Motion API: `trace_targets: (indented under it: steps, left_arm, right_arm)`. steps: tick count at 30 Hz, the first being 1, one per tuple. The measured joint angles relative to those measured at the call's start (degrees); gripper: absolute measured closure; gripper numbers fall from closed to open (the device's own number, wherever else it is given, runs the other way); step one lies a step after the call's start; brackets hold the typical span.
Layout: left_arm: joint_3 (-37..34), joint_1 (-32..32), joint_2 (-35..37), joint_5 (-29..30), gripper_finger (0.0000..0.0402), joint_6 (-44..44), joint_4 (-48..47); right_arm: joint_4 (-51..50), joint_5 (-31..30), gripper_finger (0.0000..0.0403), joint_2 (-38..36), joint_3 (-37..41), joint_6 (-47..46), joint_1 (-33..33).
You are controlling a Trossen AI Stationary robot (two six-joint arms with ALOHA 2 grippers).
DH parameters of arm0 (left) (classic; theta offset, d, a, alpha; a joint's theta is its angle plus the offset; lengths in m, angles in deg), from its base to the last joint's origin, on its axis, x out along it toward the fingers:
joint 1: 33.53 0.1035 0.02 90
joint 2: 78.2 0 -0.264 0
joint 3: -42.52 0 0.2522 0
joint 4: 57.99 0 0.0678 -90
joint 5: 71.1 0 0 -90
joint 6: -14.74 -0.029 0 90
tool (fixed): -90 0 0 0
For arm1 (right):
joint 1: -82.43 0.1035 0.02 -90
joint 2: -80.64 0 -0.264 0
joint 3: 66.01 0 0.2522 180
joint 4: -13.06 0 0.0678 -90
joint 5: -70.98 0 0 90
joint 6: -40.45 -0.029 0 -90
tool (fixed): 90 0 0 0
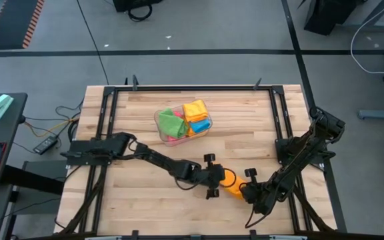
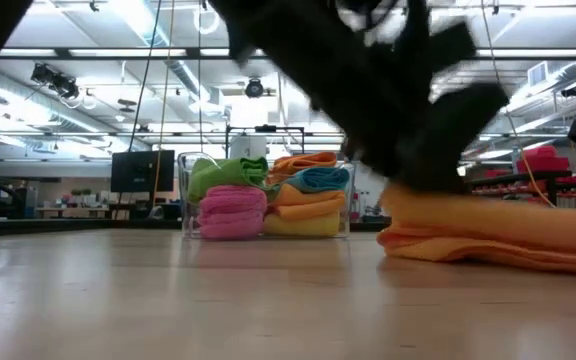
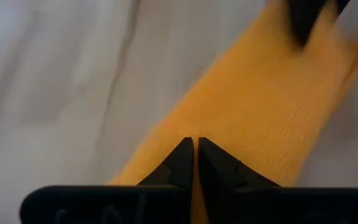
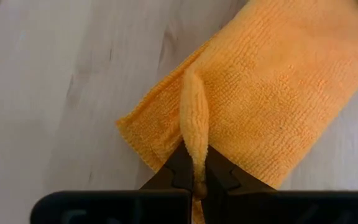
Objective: Fold microfiber towels
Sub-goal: Fold the orange microfiber cloth
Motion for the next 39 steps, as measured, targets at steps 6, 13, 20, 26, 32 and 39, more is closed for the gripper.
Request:
trace_targets:
  steps: [6,13,20,26,32,39]
  left_arm:
    - [0.0,2.5,-2.5,-6.8,0.0368,0.2,-0.4]
    - [0.1,2.7,-2.6,-6.5,0.0382,-0.7,-1.0]
    - [0.1,2.7,-2.6,-6.5,0.0382,0.2,-1.3]
    - [0.1,2.8,-2.6,-7.6,0.0380,-2.2,-1.5]
    - [0.1,2.2,-2.6,-8.7,0.0385,-12.1,-1.5]
    - [0.1,2.2,-2.6,-9.0,0.0373,-20.3,-1.5]
  right_arm:
    - [0.2,-0.2,0.0389,0.0,0.0,-0.2,0.0]
    - [1.1,1.9,0.0350,0.2,-1.3,0.3,0.0]
    - [1.2,6.4,0.0259,0.0,-5.7,-1.5,0.1]
    - [-0.3,-4.3,0.0222,-4.2,-6.7,-2.7,2.6]
    - [19.2,-10.6,0.0232,-9.1,5.7,-3.4,3.5]
    - [33.2,-9.6,0.0256,-8.9,14.1,1.5,-0.5]
